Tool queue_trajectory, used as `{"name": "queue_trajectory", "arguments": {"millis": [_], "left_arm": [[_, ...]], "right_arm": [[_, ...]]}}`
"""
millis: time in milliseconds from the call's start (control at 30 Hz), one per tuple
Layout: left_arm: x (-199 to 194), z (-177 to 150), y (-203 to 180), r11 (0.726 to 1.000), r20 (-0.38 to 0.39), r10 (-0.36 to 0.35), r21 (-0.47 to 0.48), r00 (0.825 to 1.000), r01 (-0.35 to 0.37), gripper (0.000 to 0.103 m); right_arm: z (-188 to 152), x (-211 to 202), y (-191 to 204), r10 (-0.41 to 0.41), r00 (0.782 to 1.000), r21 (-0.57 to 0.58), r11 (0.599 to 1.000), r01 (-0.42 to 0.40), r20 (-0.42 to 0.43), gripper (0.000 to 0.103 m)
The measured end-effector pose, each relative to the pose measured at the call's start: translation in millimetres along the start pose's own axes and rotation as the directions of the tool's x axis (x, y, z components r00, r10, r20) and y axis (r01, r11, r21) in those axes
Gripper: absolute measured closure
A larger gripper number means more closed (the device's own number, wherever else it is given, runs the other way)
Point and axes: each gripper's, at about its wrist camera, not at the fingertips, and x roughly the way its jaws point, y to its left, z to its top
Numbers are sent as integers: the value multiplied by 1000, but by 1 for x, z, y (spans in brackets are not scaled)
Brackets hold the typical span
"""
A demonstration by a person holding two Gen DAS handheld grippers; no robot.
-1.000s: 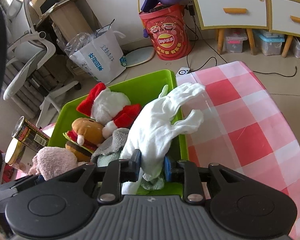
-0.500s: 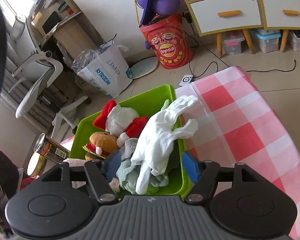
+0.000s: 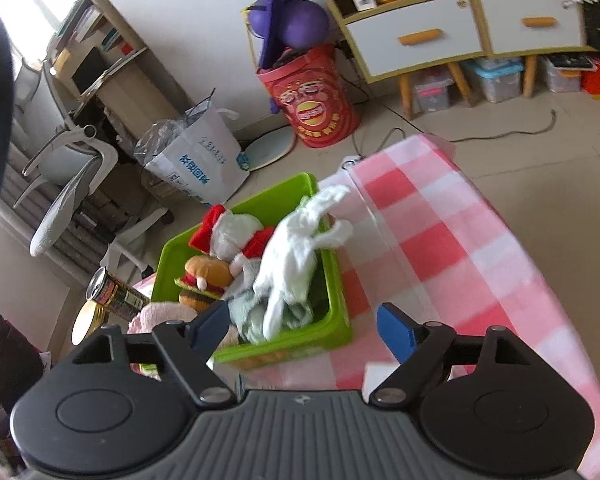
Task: Organize soft objects
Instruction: 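Move left gripper to the white bear plush while right gripper reaches the white sponge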
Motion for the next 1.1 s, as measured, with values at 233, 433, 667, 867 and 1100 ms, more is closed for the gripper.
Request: {"name": "queue_trajectory", "arguments": {"millis": [233, 433, 667, 867, 1100], "left_arm": [[-34, -33, 7, 999, 5, 31, 18, 999, -31, 5], [-43, -56, 12, 999, 7, 39, 15, 999, -39, 5], [-40, -73, 20, 997, 4, 26, 70, 1000, -27, 5], [-21, -85, 25, 991, -9, 45, 123, 999, -44, 5], [-3, -92, 20, 979, -17, 44, 200, 999, -39, 5]], "right_arm": [[-41, -21, 6, -66, 997, -11, 998, 66, -41, 42], [-75, -24, 15, -104, 993, -53, 993, 102, -47, 40], [-101, -14, 16, -172, 984, -100, 981, 167, -44, 38], [-112, 1, 9, -246, 968, -117, 964, 239, -50, 38], [-119, 13, 5, -275, 959, -149, 954, 261, -76, 33]]}}
